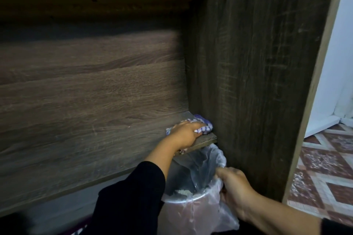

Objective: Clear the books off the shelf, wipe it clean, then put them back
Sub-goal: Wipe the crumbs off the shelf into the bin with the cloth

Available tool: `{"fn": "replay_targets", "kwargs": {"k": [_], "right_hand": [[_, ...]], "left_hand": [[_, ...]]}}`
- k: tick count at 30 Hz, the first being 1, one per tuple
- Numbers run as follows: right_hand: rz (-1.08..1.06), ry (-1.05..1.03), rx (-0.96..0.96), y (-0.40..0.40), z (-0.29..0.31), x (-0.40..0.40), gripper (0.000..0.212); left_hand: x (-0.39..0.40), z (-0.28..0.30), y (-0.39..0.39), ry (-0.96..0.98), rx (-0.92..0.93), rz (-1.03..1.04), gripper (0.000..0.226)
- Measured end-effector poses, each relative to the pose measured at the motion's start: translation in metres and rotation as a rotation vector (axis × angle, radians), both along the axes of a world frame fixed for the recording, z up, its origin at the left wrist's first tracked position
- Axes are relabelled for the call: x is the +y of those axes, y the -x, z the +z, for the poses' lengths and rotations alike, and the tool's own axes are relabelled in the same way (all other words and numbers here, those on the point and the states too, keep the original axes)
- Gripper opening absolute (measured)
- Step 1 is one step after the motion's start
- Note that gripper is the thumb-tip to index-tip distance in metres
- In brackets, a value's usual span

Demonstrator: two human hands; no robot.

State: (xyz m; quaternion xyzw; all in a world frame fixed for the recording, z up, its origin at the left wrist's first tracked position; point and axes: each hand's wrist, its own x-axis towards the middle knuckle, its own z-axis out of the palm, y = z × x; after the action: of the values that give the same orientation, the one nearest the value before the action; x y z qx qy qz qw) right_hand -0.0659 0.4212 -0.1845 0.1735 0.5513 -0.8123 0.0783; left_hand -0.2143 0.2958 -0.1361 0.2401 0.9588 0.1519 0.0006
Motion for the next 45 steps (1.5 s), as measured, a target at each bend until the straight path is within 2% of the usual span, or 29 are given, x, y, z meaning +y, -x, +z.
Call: {"fn": "replay_targets", "kwargs": {"k": [1, 4, 8, 10, 12, 13, 15, 16, 19, 22, 24, 26, 28, 30, 31, 33, 35, 37, 42, 45], "right_hand": [[-0.006, 0.006, 0.002, 0.000, 0.000, -0.001, 0.013], [-0.017, 0.019, -0.001, -0.002, 0.002, -0.002, 0.010], [-0.023, 0.024, -0.012, -0.007, 0.004, 0.000, 0.023], [-0.032, 0.015, -0.020, -0.009, 0.005, 0.000, 0.022], [-0.046, -0.002, -0.025, -0.010, 0.004, 0.000, 0.020], [-0.054, -0.011, -0.026, -0.010, 0.003, 0.000, 0.020], [-0.059, -0.018, -0.023, -0.011, 0.004, 0.000, 0.017], [-0.061, -0.017, -0.027, -0.011, 0.005, -0.001, 0.013], [-0.060, -0.024, -0.043, -0.012, 0.006, -0.002, 0.009], [-0.058, -0.015, -0.032, -0.011, 0.009, -0.005, 0.015], [-0.052, -0.016, -0.038, -0.009, 0.009, -0.006, 0.012], [-0.033, -0.019, -0.043, -0.008, 0.008, -0.007, 0.014], [-0.036, -0.024, -0.036, -0.005, 0.004, -0.007, 0.018], [-0.043, -0.039, -0.029, -0.003, 0.001, -0.009, 0.016], [-0.045, -0.043, -0.024, -0.002, -0.002, -0.010, 0.014], [-0.051, -0.049, -0.024, 0.003, -0.007, -0.012, 0.012], [-0.070, -0.071, -0.039, 0.009, -0.015, -0.015, 0.011], [-0.106, -0.105, -0.060, 0.016, -0.025, -0.018, 0.014], [-0.165, -0.196, -0.110, 0.030, -0.058, -0.020, 0.023], [-0.184, -0.236, -0.142, 0.034, -0.079, -0.021, 0.025]], "left_hand": [[-0.005, -0.001, -0.006, -0.016, 0.011, -0.071, 0.071], [-0.018, -0.006, -0.026, -0.085, 0.072, -0.255, 0.036], [-0.041, -0.018, -0.054, 0.070, 0.230, -0.332, 0.055], [-0.053, -0.027, -0.069, 0.151, 0.302, -0.340, 0.056], [-0.061, -0.026, -0.085, 0.158, 0.294, -0.351, 0.056], [-0.063, -0.022, -0.092, 0.086, 0.266, -0.356, 0.055], [-0.065, -0.011, -0.098, -0.147, 0.236, -0.294, 0.052], [-0.068, -0.007, -0.099, -0.202, 0.262, -0.266, 0.052], [-0.075, -0.005, -0.098, -0.119, 0.182, -0.223, 0.057], [-0.084, 0.008, -0.093, -0.306, 0.167, -0.124, 0.056], [-0.089, 0.016, -0.088, -0.366, 0.081, -0.062, 0.053], [-0.100, 0.018, -0.075, -0.580, 0.015, 0.083, 0.049], [-0.111, 0.018, -0.063, -0.806, 0.059, 0.255, 0.039], [-0.120, 0.017, -0.050, -0.906, 0.099, 0.452, 0.027], [-0.123, 0.019, -0.047, -0.927, 0.070, 0.521, 0.022], [-0.118, 0.027, -0.044, -0.979, -0.078, 0.501, 0.017], [-0.108, 0.030, -0.040, -0.986, -0.178, 0.464, 0.045], [-0.101, 0.034, -0.040, -1.006, -0.153, 0.465, 0.057], [-0.101, 0.021, -0.034, -0.978, -0.009, 0.499, 0.038], [-0.106, 0.019, -0.035, -0.957, 0.039, 0.512, 0.036]]}}
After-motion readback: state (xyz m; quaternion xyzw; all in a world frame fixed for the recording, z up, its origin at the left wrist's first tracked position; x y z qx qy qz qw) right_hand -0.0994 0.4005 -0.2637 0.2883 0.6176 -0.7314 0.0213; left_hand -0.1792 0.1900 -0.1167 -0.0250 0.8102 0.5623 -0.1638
